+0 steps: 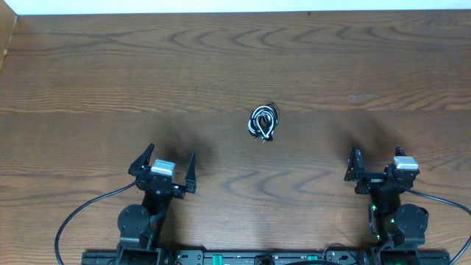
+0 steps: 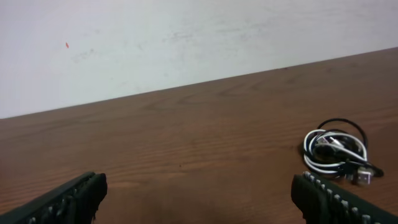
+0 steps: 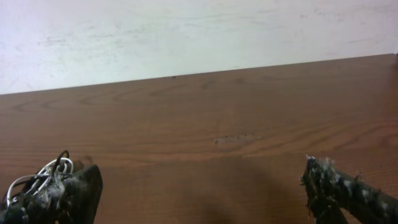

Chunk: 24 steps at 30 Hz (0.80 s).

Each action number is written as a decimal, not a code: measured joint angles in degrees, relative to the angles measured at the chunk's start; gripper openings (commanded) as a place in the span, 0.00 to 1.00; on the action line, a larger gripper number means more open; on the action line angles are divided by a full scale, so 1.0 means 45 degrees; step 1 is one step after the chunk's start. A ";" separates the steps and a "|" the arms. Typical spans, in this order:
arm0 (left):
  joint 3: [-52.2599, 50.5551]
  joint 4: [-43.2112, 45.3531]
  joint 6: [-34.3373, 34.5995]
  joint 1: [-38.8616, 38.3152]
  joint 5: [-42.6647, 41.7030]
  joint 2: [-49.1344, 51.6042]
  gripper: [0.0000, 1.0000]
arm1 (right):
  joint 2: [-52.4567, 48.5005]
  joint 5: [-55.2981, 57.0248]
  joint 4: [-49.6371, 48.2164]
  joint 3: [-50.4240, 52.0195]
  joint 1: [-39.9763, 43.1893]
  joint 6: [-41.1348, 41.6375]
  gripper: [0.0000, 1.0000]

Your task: Untangle cables

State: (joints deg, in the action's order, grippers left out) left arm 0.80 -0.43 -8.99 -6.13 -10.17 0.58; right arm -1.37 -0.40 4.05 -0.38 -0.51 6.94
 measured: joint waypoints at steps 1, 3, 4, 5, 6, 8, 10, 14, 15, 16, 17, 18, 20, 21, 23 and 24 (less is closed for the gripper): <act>0.0000 0.0000 0.0233 0.0005 -0.0005 0.0000 1.00 | 0.0000 0.0000 0.0000 0.0000 0.0000 0.0000 0.99; 0.0000 -0.0005 0.0782 0.0005 0.0000 0.0000 1.00 | 0.0000 -0.0005 0.0000 0.0000 0.0000 0.0005 0.99; 0.0000 -0.0005 0.1112 0.0005 0.0000 0.0000 1.00 | 0.0000 -0.0005 0.0000 0.0000 0.0000 0.0029 0.99; 0.0000 -0.0005 0.1433 0.0005 -0.0005 0.0000 1.00 | 0.0000 -0.0005 0.0000 0.0000 0.0000 0.0121 0.99; 0.0000 -0.0005 0.1729 0.0005 -0.0005 0.0000 1.00 | 0.0000 -0.0005 0.0000 0.0000 0.0000 0.0272 0.99; 0.0005 -0.0029 0.2244 0.0000 0.0000 0.0000 1.00 | 0.0000 -0.0010 0.0000 0.0000 0.0000 0.0515 0.99; 0.0092 -0.0209 0.2613 0.0005 0.0000 0.0000 1.00 | 0.0000 -0.0010 0.0000 0.0000 0.0000 0.0695 0.99; 0.0588 -0.1394 0.3050 0.0000 -0.0024 0.0000 1.00 | 0.0000 -0.0053 0.0000 0.0000 0.0000 0.0855 0.99; 0.0767 -0.1880 0.3099 0.0000 -0.0049 0.0005 1.00 | 0.0000 -0.0068 -0.0005 0.0000 0.0000 0.0889 0.99; 0.0899 -0.2293 0.3143 0.0000 -0.0063 0.0000 1.00 | 0.0000 -0.0078 0.0000 0.0000 0.0000 0.0908 0.99; 0.1059 -0.2837 0.3191 0.0000 -0.0073 0.0000 1.00 | -0.0005 -0.0092 -0.0005 0.0000 0.0000 0.0933 0.99; 0.1156 -0.3206 0.3211 0.0000 -0.0102 0.0000 1.00 | 0.0000 -0.0097 0.0000 0.0000 0.0000 0.0937 0.99; 0.1341 -0.3973 0.3293 0.0005 -0.0107 0.0000 1.00 | -0.0005 -0.0107 0.0000 0.0000 0.0000 0.0937 0.99; 0.1423 -0.4284 0.3337 0.0000 -0.0107 0.0000 1.00 | -0.0019 -0.0112 -0.0005 0.0000 0.0000 0.0942 0.99; 0.1593 -0.4794 0.3487 0.0005 -0.0107 0.0000 1.00 | -0.0151 -0.0146 0.0000 0.0000 0.0000 0.0942 0.99; 0.1685 -0.5003 0.3589 0.0005 -0.0107 0.0000 1.00 | -0.0291 -0.0165 0.0005 0.0000 0.0000 0.0947 0.99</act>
State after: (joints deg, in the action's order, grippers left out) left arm 8.38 -22.94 7.16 -6.11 -10.66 0.58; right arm -2.68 -1.15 4.08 -0.38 -0.51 11.20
